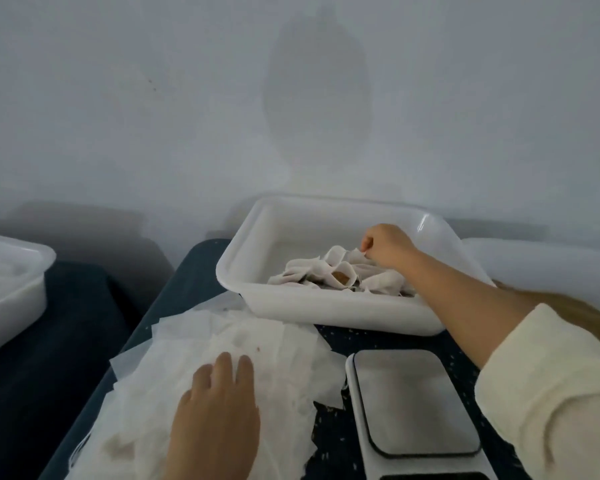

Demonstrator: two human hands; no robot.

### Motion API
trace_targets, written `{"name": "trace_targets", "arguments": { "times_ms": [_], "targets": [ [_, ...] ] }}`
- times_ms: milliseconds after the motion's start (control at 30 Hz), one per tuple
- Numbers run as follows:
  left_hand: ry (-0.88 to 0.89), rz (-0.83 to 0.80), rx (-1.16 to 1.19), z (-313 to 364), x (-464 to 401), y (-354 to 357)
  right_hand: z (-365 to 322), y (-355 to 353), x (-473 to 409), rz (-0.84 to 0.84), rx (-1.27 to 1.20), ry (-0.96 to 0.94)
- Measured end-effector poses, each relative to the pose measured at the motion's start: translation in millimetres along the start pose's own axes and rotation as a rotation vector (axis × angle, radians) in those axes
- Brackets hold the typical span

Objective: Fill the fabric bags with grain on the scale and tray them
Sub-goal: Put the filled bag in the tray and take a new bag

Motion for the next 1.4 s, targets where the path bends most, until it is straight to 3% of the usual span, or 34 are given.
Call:
{"name": "trace_targets", "arguments": {
  "times_ms": [167, 400, 500, 600, 700, 900, 1000, 1100, 1300, 1400],
  "targets": [
    [-0.011, -0.079, -0.035, -0.5, 9.0, 4.8, -2.0, -10.8, 14.0, -0.084, -0.107, -0.011],
    [-0.053, -0.138, -0.072, -15.8, 0.4, -4.4, -48.0, -36.6, 99.6, 0.114, -0.671, -0.163],
    [-0.087, 0.078, 0.075, -21.6, 6.7, -22.4, -72.3, -25.6, 148.7, 0.028, -0.802, -0.275],
    [-0.048, 0.339, 0.377, -27.0, 12.4, -37.9, -86.3, -6.8, 187.1, -0.125, -0.832, -0.356],
    [-0.022, 0.438, 0.59, -26.4, 12.5, -51.6, -89.9, 7.5, 208.1, -0.219, -0.833, -0.364],
    [-0.061, 0.321, 0.759, -20.0, -0.5, -53.0, -77.3, 18.4, 222.6, -0.264, -0.762, -0.297],
    [0.025, 0.346, 0.843, -11.0, -1.4, -64.6, -72.0, 10.9, 224.0, -0.219, -0.781, -0.308],
    [0.157, 0.274, 0.997, 3.2, 2.3, -78.2, -70.9, 0.1, 223.9, -0.218, -0.864, -0.329],
    [0.247, 0.164, 1.218, 26.2, 14.6, -66.5, -53.1, -8.2, 241.7, -0.595, -1.269, -0.185],
    [0.217, 0.136, 1.145, 34.0, 11.9, -52.4, -37.5, -5.8, 252.2, -0.624, -1.354, -0.145]
  ]
}}
Point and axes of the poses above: each hand's wrist, its own x-axis away from the middle knuckle, its own y-axis out of the palm, z = x × y, the point moved 1 cm from there along -x, towards the middle knuckle, and after that the axes turned 3 degrees about -z, right-handed, at the moved point
